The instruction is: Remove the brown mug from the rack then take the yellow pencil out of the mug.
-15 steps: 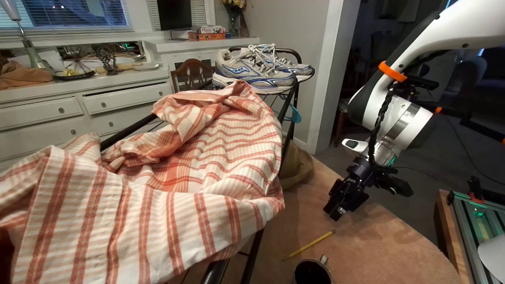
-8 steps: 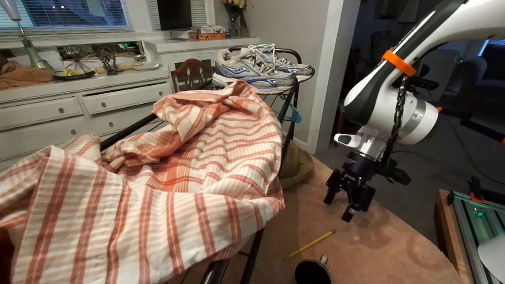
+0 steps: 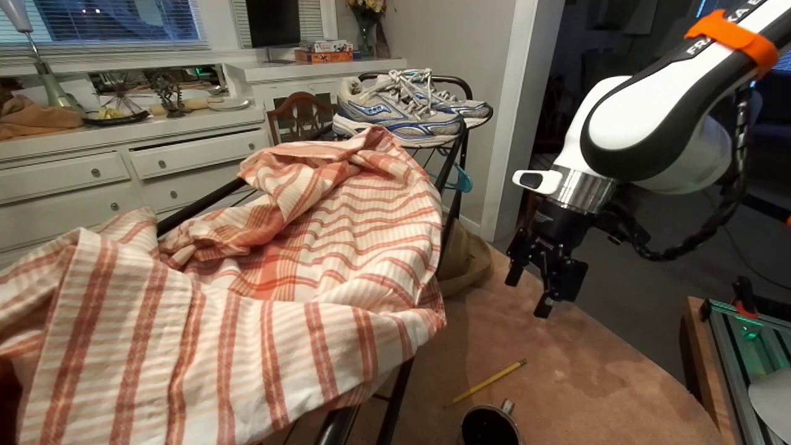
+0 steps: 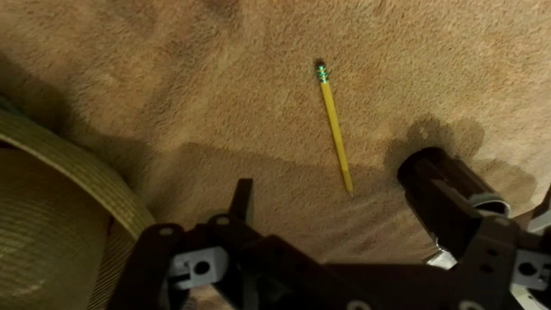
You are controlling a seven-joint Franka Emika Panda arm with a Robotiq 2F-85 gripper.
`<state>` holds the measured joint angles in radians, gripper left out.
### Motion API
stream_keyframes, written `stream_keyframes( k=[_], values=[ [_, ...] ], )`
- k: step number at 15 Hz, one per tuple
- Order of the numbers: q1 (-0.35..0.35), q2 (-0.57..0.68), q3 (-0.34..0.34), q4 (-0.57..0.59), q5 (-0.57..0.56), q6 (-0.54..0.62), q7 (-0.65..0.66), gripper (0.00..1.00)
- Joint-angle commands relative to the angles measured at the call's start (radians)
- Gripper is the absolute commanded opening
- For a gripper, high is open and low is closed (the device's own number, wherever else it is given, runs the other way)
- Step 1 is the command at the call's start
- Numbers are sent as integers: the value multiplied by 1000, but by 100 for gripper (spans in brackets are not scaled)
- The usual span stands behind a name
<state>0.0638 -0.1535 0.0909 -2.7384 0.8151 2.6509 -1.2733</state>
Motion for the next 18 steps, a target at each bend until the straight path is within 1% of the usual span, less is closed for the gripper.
stream_keyframes(
  k=[1, 2, 3, 4, 5, 7, 8, 9, 10, 12, 13, 15, 18],
  values=[
    [-137, -165, 132, -74, -206, 11, 272, 100],
    [-205, -170, 188, -34, -261, -5, 345, 100],
    [-270, -204, 245, -6, -312, -40, 421, 100],
    [-312, -274, 287, -13, -354, -78, 493, 100],
    [-304, -353, 292, -26, -381, -123, 567, 100],
    [-321, -450, 316, 15, -437, -257, 692, 100],
    [-320, -501, 316, 38, -446, -338, 725, 100],
    [-172, -502, 164, 54, -568, -372, 831, 100],
    [-156, -532, 146, 82, -615, -443, 876, 100],
    [-105, -574, 88, 127, -697, -546, 950, 100],
    [-61, -524, 57, 102, -692, -454, 926, 100],
    [-24, -550, 19, 113, -712, -474, 940, 100],
    [-11, -531, 6, 109, -713, -470, 938, 100]
  ],
)
